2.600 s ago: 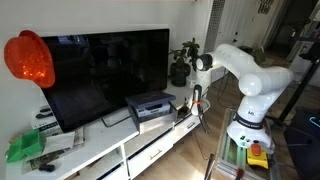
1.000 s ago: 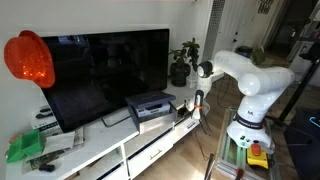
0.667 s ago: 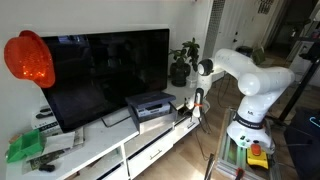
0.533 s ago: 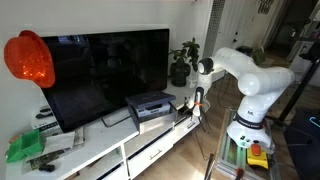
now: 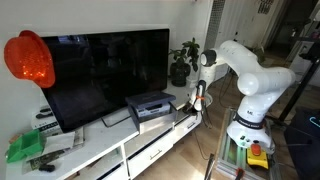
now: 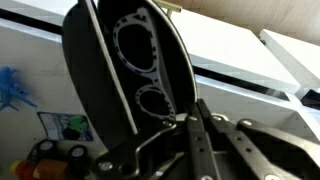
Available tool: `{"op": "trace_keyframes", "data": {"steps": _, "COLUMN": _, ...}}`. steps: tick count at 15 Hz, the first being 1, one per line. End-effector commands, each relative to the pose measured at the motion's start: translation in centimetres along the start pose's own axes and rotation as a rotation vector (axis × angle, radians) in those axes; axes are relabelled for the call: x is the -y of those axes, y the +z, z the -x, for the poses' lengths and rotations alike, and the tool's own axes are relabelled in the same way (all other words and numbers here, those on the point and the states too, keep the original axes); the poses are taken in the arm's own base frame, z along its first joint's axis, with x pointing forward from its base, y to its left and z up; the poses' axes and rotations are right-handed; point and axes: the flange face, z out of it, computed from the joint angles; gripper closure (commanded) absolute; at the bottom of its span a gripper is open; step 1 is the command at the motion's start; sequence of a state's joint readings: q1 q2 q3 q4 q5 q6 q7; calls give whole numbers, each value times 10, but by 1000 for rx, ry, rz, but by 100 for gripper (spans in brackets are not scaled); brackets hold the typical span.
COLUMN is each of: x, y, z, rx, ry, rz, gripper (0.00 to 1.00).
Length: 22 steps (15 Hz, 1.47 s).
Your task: Move the spectacle case to the top of the television stand then put the white glasses on the stand
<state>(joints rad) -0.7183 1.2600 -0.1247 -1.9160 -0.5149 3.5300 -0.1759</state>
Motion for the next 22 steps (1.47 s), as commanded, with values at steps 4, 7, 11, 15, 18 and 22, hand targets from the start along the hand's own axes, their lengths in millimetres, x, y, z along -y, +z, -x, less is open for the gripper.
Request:
{"op": "trace_keyframes", "data": {"steps": 4, "x": -16, "y": -57, "z": 23, "rx": 148, "ry": 1, "rz": -5, "gripper": 99}}
{"op": "trace_keyframes", "data": {"steps": 7, "x": -15, "y": -82, "z": 35, "rx": 224, "ry": -33, "rz": -26, "gripper": 99}}
{"op": "trace_keyframes", "data": {"steps": 11, "x": -10, "y": -114, "z": 45, "rx": 276, "ry": -109, "rz": -71, "gripper": 99}}
{"op": "trace_keyframes", "data": {"steps": 15, "x": -13, "y": -146, "z": 46, "rx": 275, "ry": -229, "rz": -51, "gripper": 99}}
{"op": "trace_keyframes", "data": {"steps": 18, "x": -21, "y": -169, "z": 42, "rx": 284, "ry": -311, "rz": -23, "gripper": 99}}
{"op": "trace_keyframes", "data": {"steps": 22, "x": -23, "y": -190, "z": 32, "rx": 239, "ry": -427, "rz": -6, "gripper": 99}}
